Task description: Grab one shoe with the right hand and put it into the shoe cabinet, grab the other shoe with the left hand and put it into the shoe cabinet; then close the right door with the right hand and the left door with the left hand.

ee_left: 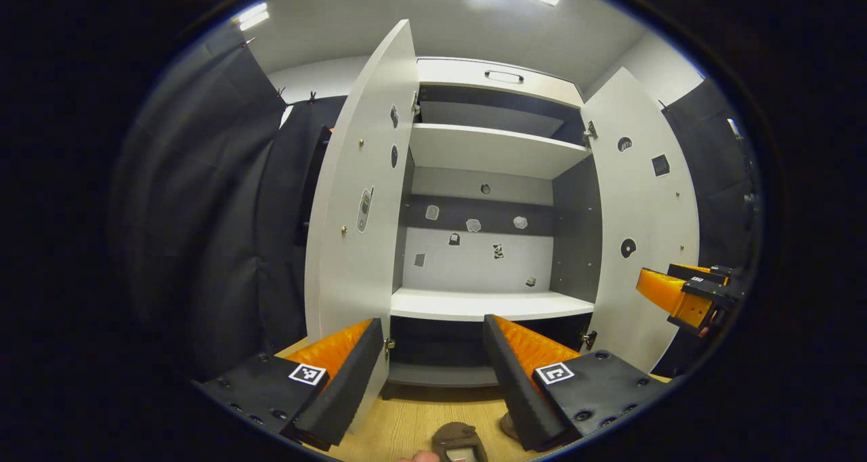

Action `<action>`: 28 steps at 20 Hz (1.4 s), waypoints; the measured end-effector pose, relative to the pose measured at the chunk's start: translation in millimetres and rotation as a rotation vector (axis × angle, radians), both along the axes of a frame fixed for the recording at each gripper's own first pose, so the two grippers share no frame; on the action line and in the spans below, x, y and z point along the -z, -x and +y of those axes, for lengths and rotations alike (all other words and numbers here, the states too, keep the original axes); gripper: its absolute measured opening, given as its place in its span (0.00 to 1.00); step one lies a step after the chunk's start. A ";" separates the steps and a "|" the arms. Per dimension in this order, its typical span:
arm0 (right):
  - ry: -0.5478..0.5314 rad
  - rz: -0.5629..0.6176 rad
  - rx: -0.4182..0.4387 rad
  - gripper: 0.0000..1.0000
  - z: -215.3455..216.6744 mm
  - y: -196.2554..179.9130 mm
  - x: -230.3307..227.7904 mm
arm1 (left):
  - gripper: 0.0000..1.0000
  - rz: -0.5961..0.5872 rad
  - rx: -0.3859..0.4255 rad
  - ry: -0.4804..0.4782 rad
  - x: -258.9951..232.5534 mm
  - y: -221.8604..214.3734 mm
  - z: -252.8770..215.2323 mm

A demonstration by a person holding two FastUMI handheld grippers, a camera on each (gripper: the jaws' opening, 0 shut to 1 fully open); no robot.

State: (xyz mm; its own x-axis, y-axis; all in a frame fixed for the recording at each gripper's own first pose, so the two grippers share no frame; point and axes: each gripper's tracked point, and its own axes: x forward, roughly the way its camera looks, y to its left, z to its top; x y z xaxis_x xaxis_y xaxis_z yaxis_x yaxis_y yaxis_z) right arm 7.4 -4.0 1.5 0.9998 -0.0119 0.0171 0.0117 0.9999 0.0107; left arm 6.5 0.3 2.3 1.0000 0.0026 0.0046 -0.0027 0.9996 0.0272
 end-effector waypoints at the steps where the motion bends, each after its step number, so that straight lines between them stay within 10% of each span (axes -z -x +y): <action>1: 0.002 0.003 0.001 0.94 -0.2 0.0 2.0 | 0.96 -0.001 -0.001 -0.004 -0.5 -0.1 0.4; 10: 0.043 0.028 0.000 0.94 -6.7 -9.8 22.5 | 0.96 -0.003 -0.009 -0.019 -2.5 -2.7 1.2; 28: 0.214 0.750 -0.115 0.93 -21.4 64.4 338.3 | 0.96 0.026 -0.041 0.005 7.3 -0.4 9.8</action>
State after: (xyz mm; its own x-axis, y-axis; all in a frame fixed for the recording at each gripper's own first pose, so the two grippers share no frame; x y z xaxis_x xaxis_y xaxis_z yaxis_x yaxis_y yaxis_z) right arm -57.0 -25.4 -336.8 0.7403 0.0200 -0.6720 -0.1643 0.9746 -0.1520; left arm 6.9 10.0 -5.0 0.9988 0.0433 -0.0220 -0.0428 0.9988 0.0229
